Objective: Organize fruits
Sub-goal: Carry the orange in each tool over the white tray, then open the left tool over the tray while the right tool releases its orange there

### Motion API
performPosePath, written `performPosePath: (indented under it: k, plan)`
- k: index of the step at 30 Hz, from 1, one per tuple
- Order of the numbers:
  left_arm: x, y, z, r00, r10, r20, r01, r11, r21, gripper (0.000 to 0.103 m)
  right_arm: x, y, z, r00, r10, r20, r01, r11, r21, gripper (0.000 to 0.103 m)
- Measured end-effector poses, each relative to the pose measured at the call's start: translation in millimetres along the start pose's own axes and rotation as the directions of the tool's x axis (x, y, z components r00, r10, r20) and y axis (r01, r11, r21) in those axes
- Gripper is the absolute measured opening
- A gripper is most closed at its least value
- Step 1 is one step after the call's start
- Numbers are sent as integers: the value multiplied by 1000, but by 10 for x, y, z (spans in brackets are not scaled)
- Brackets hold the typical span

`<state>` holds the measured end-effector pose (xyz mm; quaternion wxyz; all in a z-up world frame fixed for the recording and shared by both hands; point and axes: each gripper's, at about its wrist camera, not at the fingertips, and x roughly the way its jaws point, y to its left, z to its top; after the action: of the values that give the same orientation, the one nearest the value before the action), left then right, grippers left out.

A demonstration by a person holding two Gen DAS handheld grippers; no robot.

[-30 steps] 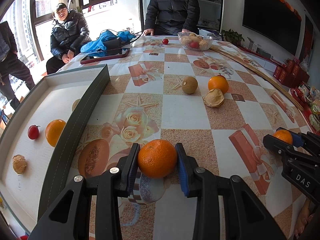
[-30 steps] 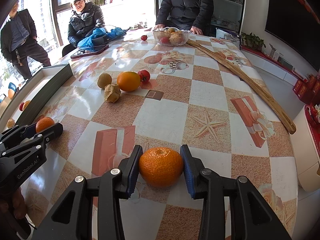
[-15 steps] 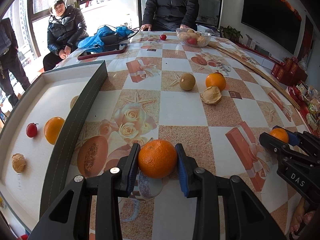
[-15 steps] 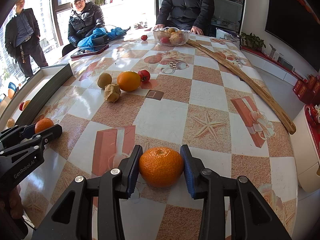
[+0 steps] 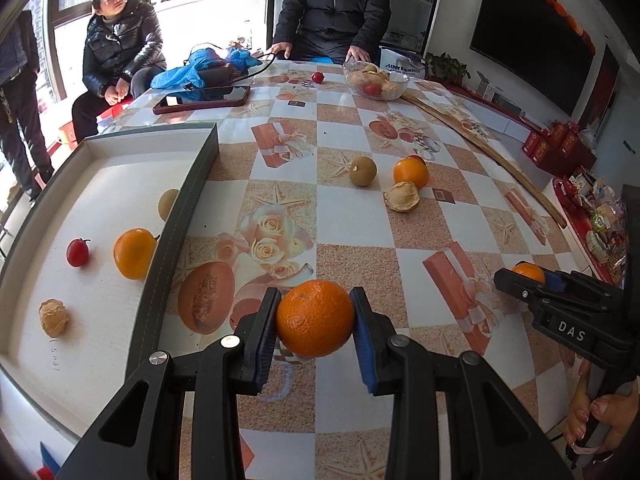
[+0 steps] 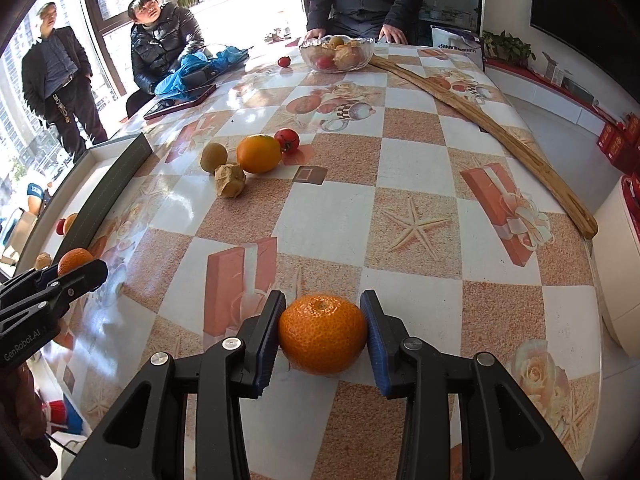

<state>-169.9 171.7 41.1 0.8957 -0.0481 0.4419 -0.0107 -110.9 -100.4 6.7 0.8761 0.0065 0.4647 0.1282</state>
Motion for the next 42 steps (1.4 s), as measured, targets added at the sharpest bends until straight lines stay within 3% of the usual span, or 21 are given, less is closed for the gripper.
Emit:
performPosePath:
  k: [9,19,26,42]
  plan:
    - [-273,212,120,999,22,35,-22,1000,-3,38,-127,200,186,999,38,0,-38,999,-13,40]
    - [-416,858,239,991,119,65,-115,991,-65,38,-36,988,539,992,129,-17,-130,985,-115,40]
    - [-290,1356,244,987,156,27,-150,976,-157,38,140,1594,720,983,172,-59,-180,962,-205,40]
    - [-65,1992,247,971,238,-28,-237,941,-243,38,607,2616,1001,956,251,-155,-287,913,-291,40]
